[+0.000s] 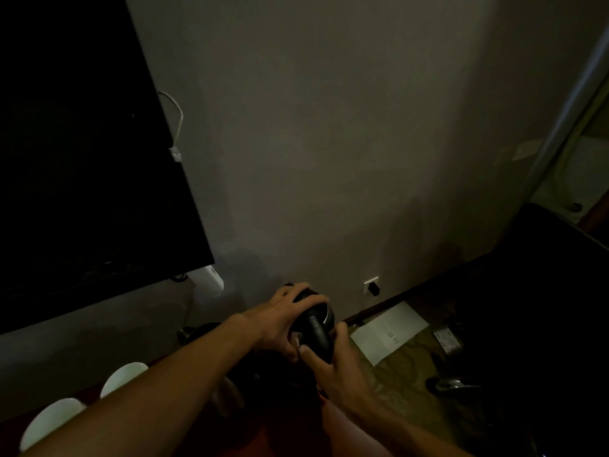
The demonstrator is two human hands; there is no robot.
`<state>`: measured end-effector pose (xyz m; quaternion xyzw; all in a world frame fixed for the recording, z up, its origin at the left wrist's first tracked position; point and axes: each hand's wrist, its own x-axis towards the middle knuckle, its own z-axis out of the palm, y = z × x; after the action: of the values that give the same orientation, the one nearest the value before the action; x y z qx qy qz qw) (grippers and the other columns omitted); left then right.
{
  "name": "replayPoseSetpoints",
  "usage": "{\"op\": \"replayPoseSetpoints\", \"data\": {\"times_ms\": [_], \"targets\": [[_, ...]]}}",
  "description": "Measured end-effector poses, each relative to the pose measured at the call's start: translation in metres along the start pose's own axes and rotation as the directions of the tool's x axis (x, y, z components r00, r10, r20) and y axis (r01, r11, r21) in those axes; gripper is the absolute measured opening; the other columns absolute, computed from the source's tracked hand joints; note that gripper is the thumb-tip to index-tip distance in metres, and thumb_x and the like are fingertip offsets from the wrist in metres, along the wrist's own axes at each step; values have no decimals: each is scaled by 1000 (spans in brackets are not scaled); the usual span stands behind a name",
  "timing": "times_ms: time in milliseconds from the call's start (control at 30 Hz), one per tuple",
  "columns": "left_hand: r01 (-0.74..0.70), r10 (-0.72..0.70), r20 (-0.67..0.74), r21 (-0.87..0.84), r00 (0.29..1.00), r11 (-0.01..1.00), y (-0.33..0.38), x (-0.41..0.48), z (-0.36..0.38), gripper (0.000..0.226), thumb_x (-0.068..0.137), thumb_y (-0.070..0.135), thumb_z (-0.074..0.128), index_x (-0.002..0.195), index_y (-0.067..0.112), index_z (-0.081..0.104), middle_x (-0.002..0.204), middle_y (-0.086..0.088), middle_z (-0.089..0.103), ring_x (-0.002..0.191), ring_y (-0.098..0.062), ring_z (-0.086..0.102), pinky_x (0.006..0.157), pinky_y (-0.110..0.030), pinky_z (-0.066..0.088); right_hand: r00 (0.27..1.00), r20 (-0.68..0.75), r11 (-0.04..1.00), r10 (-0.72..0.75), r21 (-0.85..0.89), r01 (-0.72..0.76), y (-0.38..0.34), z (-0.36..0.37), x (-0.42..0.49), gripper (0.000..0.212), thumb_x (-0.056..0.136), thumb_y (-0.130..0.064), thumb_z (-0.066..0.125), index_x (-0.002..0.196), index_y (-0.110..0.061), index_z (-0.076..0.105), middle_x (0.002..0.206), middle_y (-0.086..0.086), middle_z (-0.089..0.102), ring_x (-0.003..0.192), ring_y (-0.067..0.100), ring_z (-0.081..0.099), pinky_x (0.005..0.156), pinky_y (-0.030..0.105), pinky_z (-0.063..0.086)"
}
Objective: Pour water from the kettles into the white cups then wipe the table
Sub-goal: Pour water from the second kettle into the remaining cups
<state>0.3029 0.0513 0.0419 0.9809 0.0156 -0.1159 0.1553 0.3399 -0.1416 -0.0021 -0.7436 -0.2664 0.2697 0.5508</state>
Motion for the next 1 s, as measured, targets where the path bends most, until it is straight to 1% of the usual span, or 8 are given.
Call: {"op": "replayPoseSetpoints", "data": {"times_ms": [100, 233, 367, 500, 600, 800, 933, 1000], "targets": [[-13, 13, -13, -16, 1000, 1000, 0, 3, -1, 105, 70, 40, 81, 146, 55, 10, 155, 8, 7, 144, -30, 14, 110, -58, 36, 999, -48, 1000, 17, -13, -18, -4, 2, 2, 44, 89, -38, 75, 115, -26, 42, 104, -3, 65, 82, 6, 72, 63, 25, 60], [-2, 2, -45, -2, 999, 1000, 1, 5, -3, 103, 68, 42, 79, 146, 52, 12, 153, 9, 10, 141, -27, 17, 104, -56, 44, 996, -90, 998, 30, -52, -35, -11, -1, 7, 47, 87, -33, 78, 115, -20, 43, 97, -5, 65, 76, -2, 70, 56, 19, 55], [-6, 11, -72, 70, 997, 998, 2, 3, -4, 107, 67, 44, 81, 148, 50, 11, 157, 9, 4, 145, -24, 8, 96, -51, 50, 994, -108, 1000, 5, -21, -8, -13, 0, 4, 42, 86, -27, 80, 109, -21, 46, 93, -5, 67, 75, -1, 71, 55, 17, 54], [-26, 28, -34, 47, 999, 999, 0, 3, -8, 115, 65, 43, 84, 149, 53, 7, 160, 12, -7, 149, -22, -4, 100, -53, 47, 990, -141, 1000, -20, 17, 22, -9, 2, 2, 38, 84, -22, 82, 102, -22, 48, 87, -5, 68, 76, 3, 71, 57, 22, 57], [-65, 66, -9, 57, 998, 996, -3, 4, -13, 119, 64, 42, 86, 151, 51, 6, 160, 15, -5, 150, -19, -5, 100, -52, 47, 991, -134, 998, -30, 41, 36, -8, 1, 3, 38, 83, -22, 83, 101, -22, 49, 87, -10, 69, 77, 6, 72, 58, 24, 57], [-149, 153, -17, 139, 988, 979, -6, 5, -17, 120, 64, 46, 86, 152, 50, 4, 161, 17, -4, 150, -14, -1, 91, -44, 52, 989, -133, 995, -67, 71, 77, -10, -2, 6, 37, 83, -18, 82, 102, -20, 51, 86, -5, 66, 77, 3, 70, 56, 20, 55], [-175, 182, -30, 150, 983, 973, -9, 6, -11, 117, 67, 43, 84, 153, 48, 4, 162, 15, -2, 150, -16, -2, 88, -40, 52, 980, -195, 986, -41, 150, 71, 1, 6, 7, 41, 78, -26, 87, 100, -39, 55, 98, -13, 68, 83, 12, 73, 64, 34, 62], [-184, 188, -19, 145, 982, 972, -9, 4, -8, 116, 70, 41, 83, 153, 47, 3, 162, 15, -4, 150, -16, -5, 86, -38, 50, 979, -204, 981, -29, 180, 67, 8, 11, 7, 42, 76, -29, 88, 99, -41, 55, 102, -15, 68, 85, 15, 74, 66, 39, 63]]}}
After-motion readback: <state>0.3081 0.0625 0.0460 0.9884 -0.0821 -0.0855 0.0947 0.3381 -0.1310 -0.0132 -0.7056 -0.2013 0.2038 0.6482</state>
